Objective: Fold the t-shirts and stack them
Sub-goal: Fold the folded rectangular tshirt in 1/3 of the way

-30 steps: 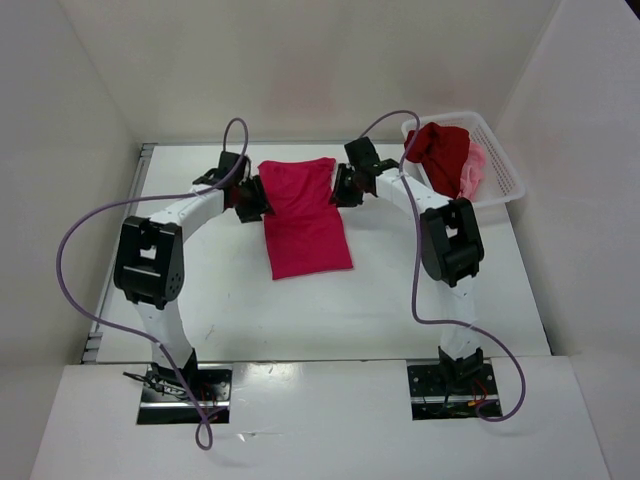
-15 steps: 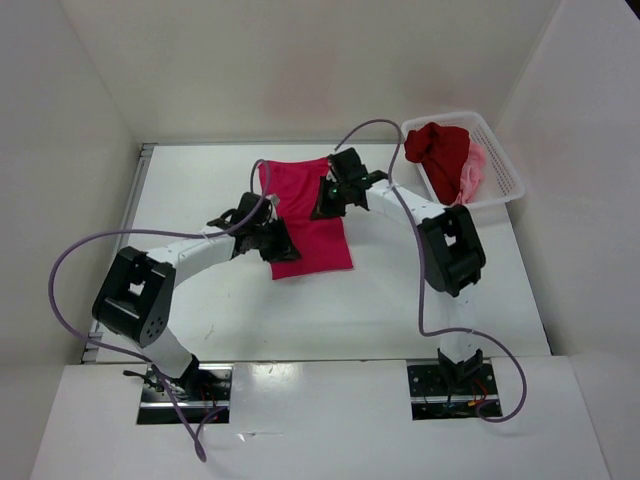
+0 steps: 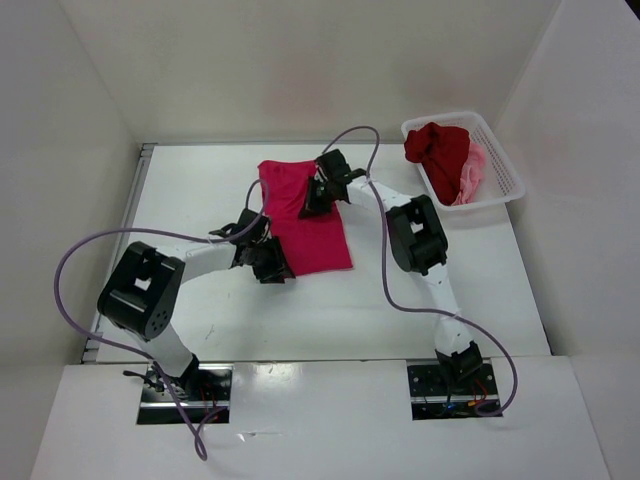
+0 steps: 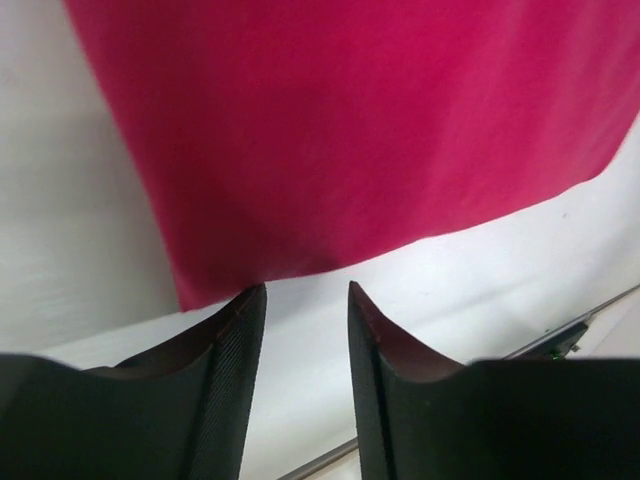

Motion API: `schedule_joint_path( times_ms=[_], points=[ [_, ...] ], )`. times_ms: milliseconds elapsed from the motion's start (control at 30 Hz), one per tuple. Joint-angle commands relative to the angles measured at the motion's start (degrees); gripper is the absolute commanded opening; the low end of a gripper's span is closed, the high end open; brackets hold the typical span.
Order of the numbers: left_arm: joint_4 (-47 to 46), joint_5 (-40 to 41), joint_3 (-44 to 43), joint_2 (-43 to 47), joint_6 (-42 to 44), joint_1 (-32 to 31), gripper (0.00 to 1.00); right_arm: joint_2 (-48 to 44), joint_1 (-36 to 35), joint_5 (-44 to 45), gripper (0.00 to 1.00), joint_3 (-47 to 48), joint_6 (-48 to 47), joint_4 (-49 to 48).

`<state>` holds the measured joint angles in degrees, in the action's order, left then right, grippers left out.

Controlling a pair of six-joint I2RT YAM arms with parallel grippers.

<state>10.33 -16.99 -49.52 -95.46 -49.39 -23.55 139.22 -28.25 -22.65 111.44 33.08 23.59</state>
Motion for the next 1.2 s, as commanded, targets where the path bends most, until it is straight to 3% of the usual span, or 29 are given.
schedule_joint_path(
  times_ms=[0, 67, 167, 200, 300, 400, 567, 700, 767, 800, 900, 1167],
  points=[
    [3.54, 1.70, 0.30, 2.90, 2.44, 0.08, 0.47, 0.62, 1.00, -0.81, 0.00, 4.84, 0.76, -0.66],
    [4.96, 3.36, 0.30, 6.24, 3.16, 0.08, 0.54, -0.78, 1.00, -1.60, 0.01, 4.84, 0.76, -0.13],
    [5.49, 3.37, 3.53, 10.64, 2.55, 1.66, 0.58, -6.75, 1.00, -1.08, 0.18, -0.66, 0.76, -1.79],
    [4.88, 2.15, 4.51, 11.34, 2.54, 2.97, 0.58, -8.68, 1.00, -0.55, 0.30, -2.61, 0.76, -2.41],
    [2.34, 2.14, 7.49, 12.58, 1.05, 3.68, 0.55, -17.03, 1.62, 0.23, 0.45, -11.83, 0.76, -4.52],
    [-0.12, 2.14, 7.51, 12.05, -1.06, 4.21, 0.53, -25.03, 2.93, 2.70, 0.45, -22.11, 1.28, -6.88],
    [-1.36, 2.14, 6.45, 8.11, -1.68, 4.74, 0.52, -37.41, 4.78, 5.86, 0.15, -39.17, 1.28, -8.13],
    [-3.11, 2.84, 6.97, 6.79, -2.90, 4.74, 0.51, -41.39, 6.10, 5.87, 0.11, -48.23, 1.28, -9.18],
    [-3.12, 3.63, 6.98, 6.08, -2.91, 4.74, 0.49, -41.92, 6.10, 5.87, 0.19, -51.22, 0.76, -9.18],
    [-3.64, 3.63, 6.98, 5.29, -2.91, 4.74, 0.48, -41.92, 6.10, 5.35, 0.32, -51.84, 0.76, -9.18],
    [-4.34, 3.63, 6.98, 3.88, -2.38, 4.74, 0.47, -41.31, 6.10, 4.82, 0.46, -53.07, 1.37, -9.71],
    [-4.88, 4.16, 6.98, 3.26, -2.38, 4.74, 0.38, -37.44, 6.63, 4.20, 0.47, -54.22, 3.48, -11.11]
  ],
)
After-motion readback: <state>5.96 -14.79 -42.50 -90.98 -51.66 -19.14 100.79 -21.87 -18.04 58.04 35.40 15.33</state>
